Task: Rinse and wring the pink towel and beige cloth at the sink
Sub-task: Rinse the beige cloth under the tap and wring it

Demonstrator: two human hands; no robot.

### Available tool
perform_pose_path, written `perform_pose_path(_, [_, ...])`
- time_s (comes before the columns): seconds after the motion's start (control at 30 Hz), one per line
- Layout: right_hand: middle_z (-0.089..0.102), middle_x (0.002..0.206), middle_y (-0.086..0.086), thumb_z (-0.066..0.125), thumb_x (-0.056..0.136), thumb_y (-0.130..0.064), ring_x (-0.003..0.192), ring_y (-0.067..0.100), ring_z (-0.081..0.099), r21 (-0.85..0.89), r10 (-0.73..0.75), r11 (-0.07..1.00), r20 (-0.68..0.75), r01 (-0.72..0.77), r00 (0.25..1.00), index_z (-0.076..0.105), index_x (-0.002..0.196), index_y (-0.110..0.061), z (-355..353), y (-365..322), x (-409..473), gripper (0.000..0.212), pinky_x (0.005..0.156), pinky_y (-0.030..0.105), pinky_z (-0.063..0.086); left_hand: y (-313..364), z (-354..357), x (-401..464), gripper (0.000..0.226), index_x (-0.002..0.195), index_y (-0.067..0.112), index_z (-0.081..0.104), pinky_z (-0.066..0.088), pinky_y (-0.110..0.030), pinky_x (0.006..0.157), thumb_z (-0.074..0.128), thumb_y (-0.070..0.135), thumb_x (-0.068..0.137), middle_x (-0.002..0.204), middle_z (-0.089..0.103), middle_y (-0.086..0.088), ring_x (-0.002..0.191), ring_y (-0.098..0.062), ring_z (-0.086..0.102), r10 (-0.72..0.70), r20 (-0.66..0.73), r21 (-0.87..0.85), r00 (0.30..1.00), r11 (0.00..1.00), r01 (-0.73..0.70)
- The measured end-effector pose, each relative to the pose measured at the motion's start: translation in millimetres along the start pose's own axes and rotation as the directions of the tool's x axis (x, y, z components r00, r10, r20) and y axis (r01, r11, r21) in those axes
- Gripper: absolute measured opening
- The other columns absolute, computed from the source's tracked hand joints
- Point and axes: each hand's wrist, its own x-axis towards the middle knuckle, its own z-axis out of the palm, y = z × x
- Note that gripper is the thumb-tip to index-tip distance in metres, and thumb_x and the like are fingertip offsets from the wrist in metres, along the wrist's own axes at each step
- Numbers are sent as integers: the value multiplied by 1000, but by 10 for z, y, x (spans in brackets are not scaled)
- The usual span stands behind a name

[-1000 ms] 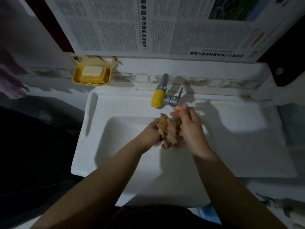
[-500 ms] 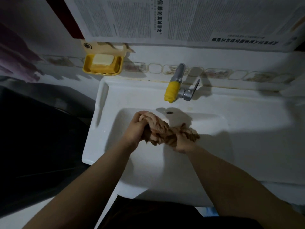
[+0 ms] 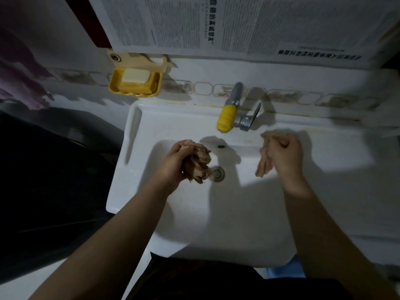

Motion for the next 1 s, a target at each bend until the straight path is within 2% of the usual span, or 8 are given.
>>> perform_pose_path(0.07, [54,57,29,46,80,-2,46,44,60,46,-113,993,93,109,989,51,80,7,-83,-239,150,10,36,53,46,-7,45,14,25,115,20,59,53,-53,80,55,22,91,112,66,-13,100,-33,65,-14,-7,-9,1000,1000,14])
perform_pose_path(0.17, [51,128,20,61,82,-17,103,35,60,-330,-84,942,-65,58,994,32,131,-9,23,-194,354,57,85,50,51,-24,93,31,25,116,19,56,55,-51,73,54,23,92,108,68,-13,95,-32,68,-9,0,25,1000,1000,9])
perform_pose_path(0.27, [52,123,18,55,86,-23,100,38,59,-603,-154,789,-11,116,988,39,121,-20,382,173,119,38,77,41,50,-50,99,40,22,115,17,53,58,-43,58,53,19,93,87,74,-8,72,-30,71,9,0,73,1000,997,-9])
perform_pose_path(0.4, [56,123,14,51,91,-21,111,35,56,-758,343,621,493,201,799,36,135,-19,881,933,-102,47,93,42,45,-89,83,75,25,117,17,50,56,-33,49,54,12,92,67,72,3,58,-18,69,9,-68,146,998,989,1])
perform_pose_path(0.6, [43,131,16,47,98,-17,131,33,38,-794,545,605,465,56,698,26,147,-8,1318,1240,4,54,108,37,28,-155,30,118,18,110,18,53,57,-44,55,54,12,92,71,73,0,62,-25,70,22,-47,196,999,980,-12])
perform_pose_path(0.77, [45,115,4,44,97,-25,117,24,48,-833,533,536,463,141,708,43,127,-15,1334,1218,168,31,107,43,37,-260,10,176,20,111,21,50,57,-31,49,55,13,93,66,71,15,55,-8,68,40,-40,202,998,979,-31])
perform_pose_path(0.83, [53,127,12,42,97,-27,119,32,51,-858,437,500,369,120,820,41,134,-13,1260,1074,147,39,101,44,42,-280,32,176,26,117,20,47,58,-36,52,57,16,93,68,71,16,57,-9,69,48,-34,204,998,978,-40])
perform_pose_path(1.0, [63,109,22,32,98,-36,100,38,59,-685,112,721,-40,-109,993,60,107,-7,789,628,56,42,73,36,38,-217,149,104,39,128,26,43,56,-46,60,59,21,93,91,72,-8,77,-31,69,43,-16,96,999,995,-41])
